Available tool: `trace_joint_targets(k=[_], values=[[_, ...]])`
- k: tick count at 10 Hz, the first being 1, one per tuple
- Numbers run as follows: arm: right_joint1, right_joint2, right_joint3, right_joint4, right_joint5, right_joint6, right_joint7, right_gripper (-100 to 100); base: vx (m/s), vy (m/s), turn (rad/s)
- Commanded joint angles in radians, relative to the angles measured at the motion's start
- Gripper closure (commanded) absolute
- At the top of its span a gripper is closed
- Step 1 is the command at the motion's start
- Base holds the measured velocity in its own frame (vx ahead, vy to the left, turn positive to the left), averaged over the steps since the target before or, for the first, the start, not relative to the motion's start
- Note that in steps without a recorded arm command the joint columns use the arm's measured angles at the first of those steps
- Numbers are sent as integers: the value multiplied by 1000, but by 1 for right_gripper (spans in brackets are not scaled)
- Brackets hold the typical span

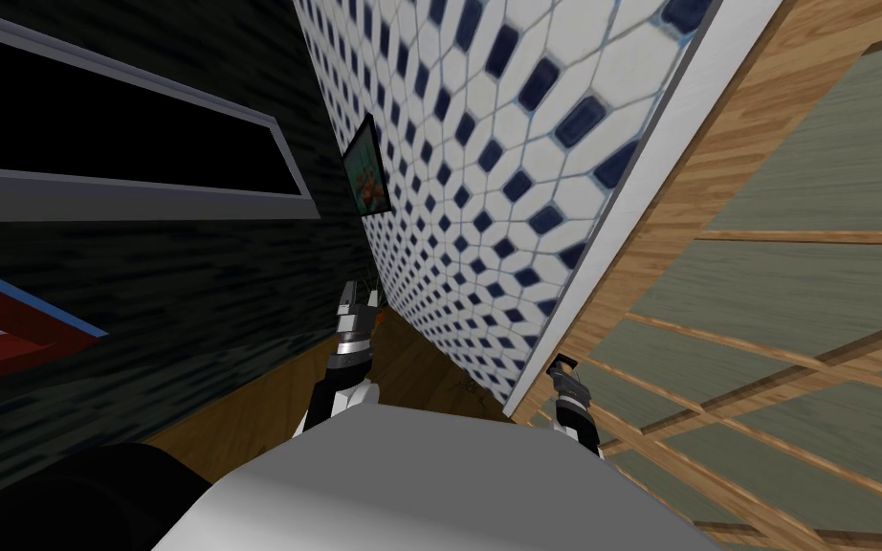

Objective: Pull the door open

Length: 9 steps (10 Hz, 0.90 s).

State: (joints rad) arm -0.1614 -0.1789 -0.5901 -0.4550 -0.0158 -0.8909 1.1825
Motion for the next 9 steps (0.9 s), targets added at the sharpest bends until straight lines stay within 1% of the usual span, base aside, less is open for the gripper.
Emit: trace_joint_targets(k=[1, 3, 4, 5, 6, 7, 8, 9], values=[[-3, 1, 4, 10, -3, -3, -31, 100, -15, 2, 0], [-2, -1, 17, 9, -14, -4, -93, 100, -16, 0, 2], [-2, -1, 17, 9, -14, -4, -104, 100, -13, 1, 2], [-2, -2, 24, 8, -20, -4, -140, 100, -13, 2, 3], [-1, -3, 31, 7, -26, -4, -166, 100, -19, 4, 2], [-1, -3, 31, 7, -26, -4, -180, 100, -14, 4, 2], [0, -4, 38, 7, -32, -4, -214, 100, -14, 2, 3], [0, -4, 38, 7, -32, -4, -218, 100, -10, 1, 0]])
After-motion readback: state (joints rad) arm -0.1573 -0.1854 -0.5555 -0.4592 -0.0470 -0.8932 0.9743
